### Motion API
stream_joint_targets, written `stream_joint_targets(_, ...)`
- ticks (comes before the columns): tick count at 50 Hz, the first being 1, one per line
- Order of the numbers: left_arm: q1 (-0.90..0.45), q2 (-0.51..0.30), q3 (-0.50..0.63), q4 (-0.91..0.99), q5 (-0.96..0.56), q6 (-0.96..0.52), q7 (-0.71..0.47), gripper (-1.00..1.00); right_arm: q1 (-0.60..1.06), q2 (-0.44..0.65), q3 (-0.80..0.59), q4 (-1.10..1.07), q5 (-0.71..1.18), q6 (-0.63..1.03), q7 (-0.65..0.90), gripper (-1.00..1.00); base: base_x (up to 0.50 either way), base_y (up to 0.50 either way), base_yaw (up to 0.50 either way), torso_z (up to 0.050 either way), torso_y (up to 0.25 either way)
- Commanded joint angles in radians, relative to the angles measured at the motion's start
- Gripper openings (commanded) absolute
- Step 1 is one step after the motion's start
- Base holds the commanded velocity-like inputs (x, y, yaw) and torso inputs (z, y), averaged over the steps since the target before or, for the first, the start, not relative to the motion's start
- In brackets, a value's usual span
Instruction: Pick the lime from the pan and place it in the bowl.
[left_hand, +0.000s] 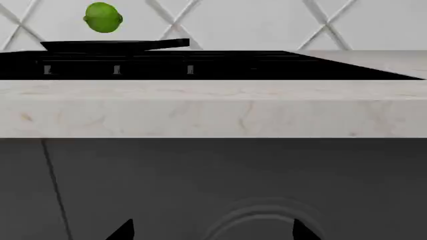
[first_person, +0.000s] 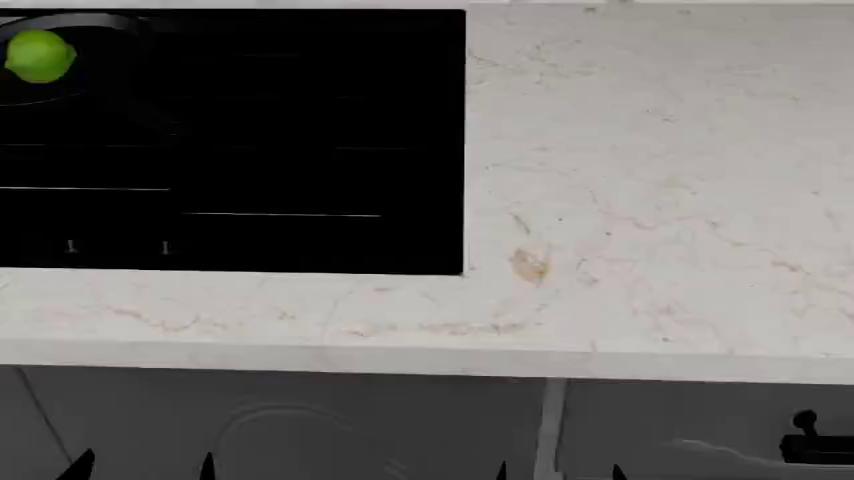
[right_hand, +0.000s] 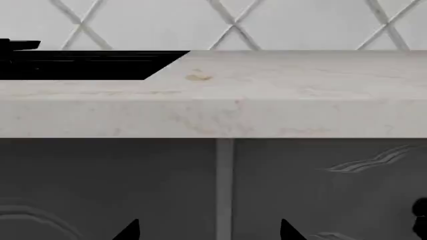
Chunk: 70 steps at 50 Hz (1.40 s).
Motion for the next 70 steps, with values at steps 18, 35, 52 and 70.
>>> stream_joint_targets(18,-0.004,-0.055,0.074,-0.01,-0.051,0.006,-0.07,1.0,0.006,0.056,-0.06,0.028,0.063,-0.01,0.067,1.0,0.0,0.0,0.0,0.0,0.0)
stream_joint_targets(35,-0.007,-0.024,0.031,-0.019,-0.022,0.008,-0.028,1.0,0.005,0.023,-0.031,0.007,0.054,0.029,0.002,1.0,0.0,0.0,0.0,0.0,0.0)
stream_joint_targets(52,-0.295,-0.122,-0.063,0.877,-0.027,-0.882,-0.066,1.0,0.588,0.107,-0.192,-1.047,-0.273,1.017,-0.125,1.0,0.0,0.0,0.0,0.0,0.0)
stream_joint_targets(70,-1.172,-0.583,-0.301,0.784,-1.591,-1.52,-1.255,1.0,1.363,0.011,-0.24,-0.863,-1.012,1.517,-0.795,1.0,0.0,0.0,0.0,0.0,0.0)
